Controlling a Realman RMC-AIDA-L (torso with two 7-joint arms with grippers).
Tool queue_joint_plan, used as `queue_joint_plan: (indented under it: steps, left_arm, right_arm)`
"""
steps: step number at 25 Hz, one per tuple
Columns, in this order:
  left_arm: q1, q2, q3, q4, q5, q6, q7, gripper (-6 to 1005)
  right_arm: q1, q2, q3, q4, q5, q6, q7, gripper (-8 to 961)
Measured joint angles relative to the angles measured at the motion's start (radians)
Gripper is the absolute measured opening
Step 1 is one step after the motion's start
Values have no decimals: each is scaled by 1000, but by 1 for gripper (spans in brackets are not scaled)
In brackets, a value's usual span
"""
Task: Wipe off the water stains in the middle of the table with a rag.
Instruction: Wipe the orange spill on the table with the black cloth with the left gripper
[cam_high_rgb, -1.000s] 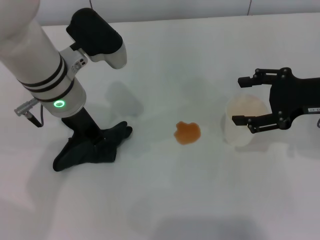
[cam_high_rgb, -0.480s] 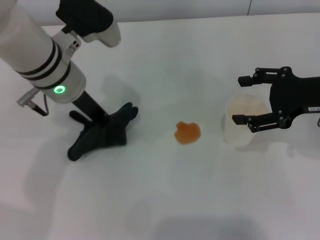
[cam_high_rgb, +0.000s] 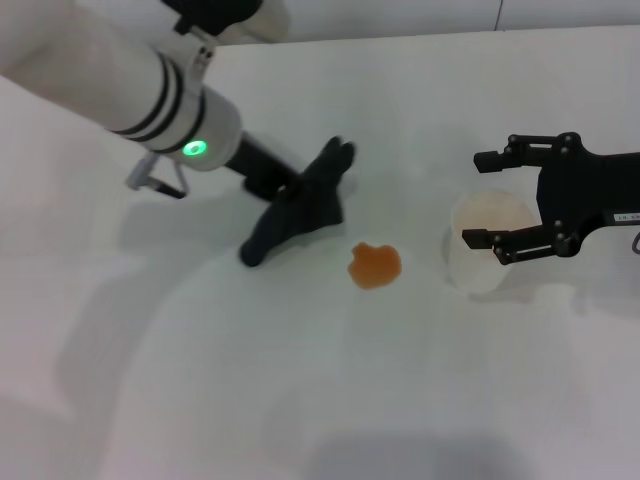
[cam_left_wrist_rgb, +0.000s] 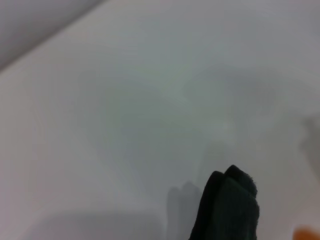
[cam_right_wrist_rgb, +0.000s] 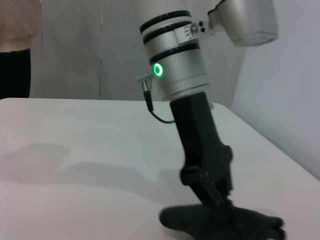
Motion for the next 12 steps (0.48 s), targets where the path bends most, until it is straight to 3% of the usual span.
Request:
queue_joint_plan:
  steps: [7,12]
  left_arm:
    - [-13,-1,112,-55,-106,-163,4,70]
    - [-20,0,239,-77,-175,-262,21,71]
  right_arm:
    - [-1,1,-2,7,0,1,0,845]
    - [-2,1,-3,9,0,1,-7,845]
